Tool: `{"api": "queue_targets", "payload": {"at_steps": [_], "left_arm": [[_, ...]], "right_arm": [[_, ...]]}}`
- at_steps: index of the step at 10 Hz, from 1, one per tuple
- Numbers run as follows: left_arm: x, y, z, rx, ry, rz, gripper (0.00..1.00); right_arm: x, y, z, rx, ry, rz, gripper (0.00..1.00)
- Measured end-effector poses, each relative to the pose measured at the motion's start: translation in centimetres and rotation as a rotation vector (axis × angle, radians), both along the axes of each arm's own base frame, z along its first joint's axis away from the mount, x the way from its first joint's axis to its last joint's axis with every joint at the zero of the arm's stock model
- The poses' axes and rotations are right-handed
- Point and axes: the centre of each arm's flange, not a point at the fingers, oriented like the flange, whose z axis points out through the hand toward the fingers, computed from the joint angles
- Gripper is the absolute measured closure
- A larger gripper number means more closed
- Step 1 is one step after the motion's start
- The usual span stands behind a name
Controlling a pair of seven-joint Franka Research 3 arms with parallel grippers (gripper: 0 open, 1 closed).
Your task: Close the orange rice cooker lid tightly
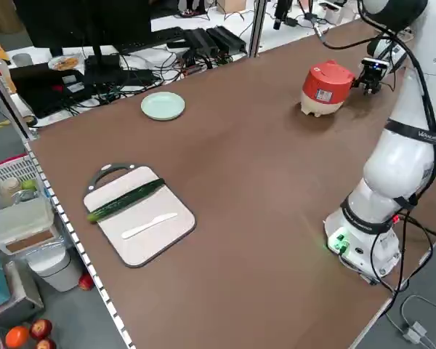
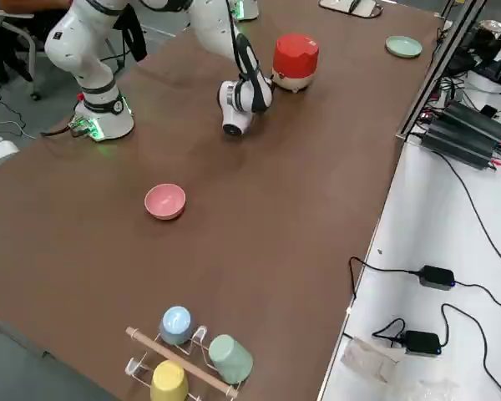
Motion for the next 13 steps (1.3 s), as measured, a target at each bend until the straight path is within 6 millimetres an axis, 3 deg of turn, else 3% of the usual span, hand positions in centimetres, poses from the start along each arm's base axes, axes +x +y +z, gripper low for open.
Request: {"api": "queue_targets", "payload": {"at_steps": [4,6,9,13], "left_arm": [[0.1,12.4,4.5,-0.054,0.031,-0.19,0.0],[-1.0,16.9,6.7,-0.049,0.038,-0.32,0.0],[-3.4,18.9,9.2,-0.034,0.075,-0.468,0.0],[-3.6,18.8,9.3,-0.055,0.072,-0.472,0.0]], "right_arm": [[0.5,-0.8,-0.6,0.01,0.003,-0.038,0.21],[1.1,-1.3,-0.2,0.015,-0.006,-0.051,0.21],[2.0,-1.9,0.0,0.023,-0.013,-0.081,0.21],[3.3,-1.3,0.7,0.043,-0.029,-0.119,0.21]]}}
